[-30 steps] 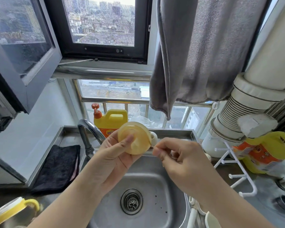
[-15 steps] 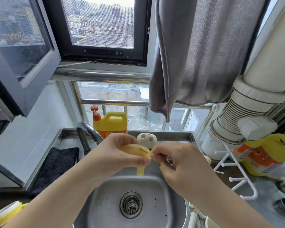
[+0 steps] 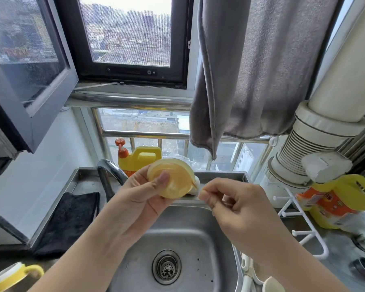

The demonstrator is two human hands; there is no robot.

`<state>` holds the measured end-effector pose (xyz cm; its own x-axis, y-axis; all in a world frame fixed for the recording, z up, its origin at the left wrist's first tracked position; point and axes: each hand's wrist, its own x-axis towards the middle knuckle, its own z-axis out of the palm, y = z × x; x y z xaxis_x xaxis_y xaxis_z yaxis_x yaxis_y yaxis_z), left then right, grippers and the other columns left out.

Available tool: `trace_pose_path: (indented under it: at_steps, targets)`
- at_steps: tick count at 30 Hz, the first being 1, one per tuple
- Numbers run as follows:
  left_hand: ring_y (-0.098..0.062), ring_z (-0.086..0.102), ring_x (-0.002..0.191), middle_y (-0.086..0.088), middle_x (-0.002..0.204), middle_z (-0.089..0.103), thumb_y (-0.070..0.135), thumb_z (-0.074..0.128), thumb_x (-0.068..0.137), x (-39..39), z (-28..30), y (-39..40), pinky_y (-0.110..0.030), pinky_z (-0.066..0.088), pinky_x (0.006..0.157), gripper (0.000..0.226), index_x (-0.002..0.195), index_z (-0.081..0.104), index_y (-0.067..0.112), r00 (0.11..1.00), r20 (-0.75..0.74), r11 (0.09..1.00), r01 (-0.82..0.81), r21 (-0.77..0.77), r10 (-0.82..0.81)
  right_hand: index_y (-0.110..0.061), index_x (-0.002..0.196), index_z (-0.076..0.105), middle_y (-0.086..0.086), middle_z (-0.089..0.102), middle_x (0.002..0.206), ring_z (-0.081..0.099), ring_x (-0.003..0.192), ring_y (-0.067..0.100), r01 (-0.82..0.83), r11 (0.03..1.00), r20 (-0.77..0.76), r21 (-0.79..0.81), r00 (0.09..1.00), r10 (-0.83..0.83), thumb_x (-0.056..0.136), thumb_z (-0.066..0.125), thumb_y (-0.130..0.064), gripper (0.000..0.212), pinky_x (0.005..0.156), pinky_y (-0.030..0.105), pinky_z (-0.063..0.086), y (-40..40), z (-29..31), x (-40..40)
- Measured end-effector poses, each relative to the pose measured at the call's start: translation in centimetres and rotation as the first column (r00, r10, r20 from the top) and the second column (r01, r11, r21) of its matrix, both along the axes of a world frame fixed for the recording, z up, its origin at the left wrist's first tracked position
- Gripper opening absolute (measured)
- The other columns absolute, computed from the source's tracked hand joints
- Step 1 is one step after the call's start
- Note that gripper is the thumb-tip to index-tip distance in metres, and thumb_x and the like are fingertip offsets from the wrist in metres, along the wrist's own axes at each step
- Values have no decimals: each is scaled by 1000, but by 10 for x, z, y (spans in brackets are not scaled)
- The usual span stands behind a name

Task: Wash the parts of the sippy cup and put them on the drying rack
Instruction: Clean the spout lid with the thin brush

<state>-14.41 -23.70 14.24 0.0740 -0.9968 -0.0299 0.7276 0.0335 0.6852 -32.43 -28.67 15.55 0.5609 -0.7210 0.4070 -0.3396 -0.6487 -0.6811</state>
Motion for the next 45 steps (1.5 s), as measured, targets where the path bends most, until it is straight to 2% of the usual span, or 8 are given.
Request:
trace_pose_path:
  at_steps: [7,18,22,26,29,34,41,45]
  targets:
    - [-25,72,87,-16,100,72,17,98,27,-23,-10,-4,-35,59,75,60,83,77,7,958,-250,990,-139,26,141,-20,73,66,-15,41,47,35,41,6,-1,984,131,176,991,-23,83,62,-27,13,45,10,23,13,-11,11]
    - [-31,61,114,-18,126,61,20,96,44,-40,-27,5,-49,48,94,72,110,69,9,963,-253,996,-80,48,90,-22,88,70,-8,50,55,43,50,3,20,962,103,273,993,-50,87,56,-39,22,51,12,33,17,-13,12]
    - [-31,56,119,-17,129,58,22,93,51,-35,-32,12,-51,41,102,79,121,60,6,987,-158,999,26,42,-19,-20,87,70,-15,49,50,40,48,1,-91,904,188,417,982,12,86,63,-29,11,52,10,32,13,-11,11]
    - [-37,46,120,-25,132,47,28,76,65,-7,-18,14,-51,33,111,84,134,45,-7,969,-94,973,230,-5,-229,-15,84,68,9,49,59,36,54,7,-113,937,79,329,993,92,82,64,-45,31,54,24,29,5,-9,4]
    - [-31,64,105,-22,119,63,44,70,71,5,1,11,-39,54,88,66,121,63,3,941,144,946,285,158,-307,-17,80,67,-6,40,54,33,51,4,-126,960,-17,249,991,135,85,65,-39,23,51,20,26,3,-4,0]
    - [-29,69,84,-18,97,70,15,76,59,13,22,11,-37,59,72,52,107,58,3,827,405,905,259,339,-389,-13,79,64,-5,44,56,38,52,4,-176,959,-149,222,966,212,84,66,-33,21,52,21,29,5,0,2]
    - [-31,70,80,-23,94,69,7,88,46,10,16,17,-35,59,58,41,84,74,3,876,402,942,148,302,-266,-29,87,63,-13,48,56,41,53,3,-128,964,-173,233,970,171,89,60,-37,9,53,17,32,5,5,0]
    - [-26,70,83,-21,98,70,10,89,48,13,9,17,-33,59,65,44,88,73,2,909,394,962,28,273,-138,-40,98,38,-16,48,60,44,57,5,-65,998,-305,18,950,67,91,22,-55,23,57,21,35,9,2,-6]
